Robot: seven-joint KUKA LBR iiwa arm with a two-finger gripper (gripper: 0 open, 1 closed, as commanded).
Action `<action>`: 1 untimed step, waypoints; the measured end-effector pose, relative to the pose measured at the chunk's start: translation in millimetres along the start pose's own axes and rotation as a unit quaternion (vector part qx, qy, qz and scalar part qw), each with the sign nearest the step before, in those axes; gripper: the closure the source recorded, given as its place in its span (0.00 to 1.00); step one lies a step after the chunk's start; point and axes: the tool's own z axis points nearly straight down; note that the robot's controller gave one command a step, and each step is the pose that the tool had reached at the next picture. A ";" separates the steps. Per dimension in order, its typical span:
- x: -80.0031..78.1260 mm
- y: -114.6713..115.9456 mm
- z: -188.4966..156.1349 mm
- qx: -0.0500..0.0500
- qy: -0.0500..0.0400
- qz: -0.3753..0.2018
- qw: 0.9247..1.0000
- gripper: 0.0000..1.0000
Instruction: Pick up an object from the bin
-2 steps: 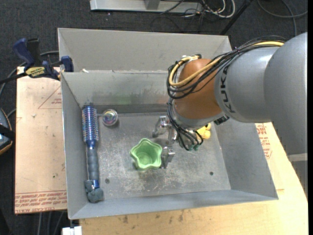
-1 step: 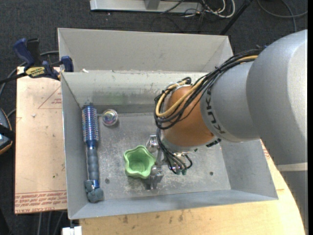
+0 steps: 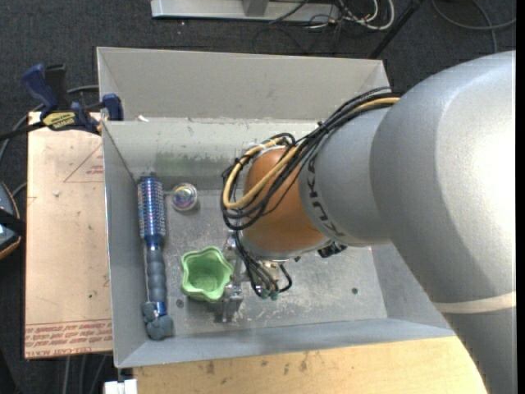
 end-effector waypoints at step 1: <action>0.9 1.2 -0.8 -0.001 0.003 -0.001 1.000 1.00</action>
Offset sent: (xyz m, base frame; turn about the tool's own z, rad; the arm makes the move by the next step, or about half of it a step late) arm 0.0000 0.0000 0.0000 0.0000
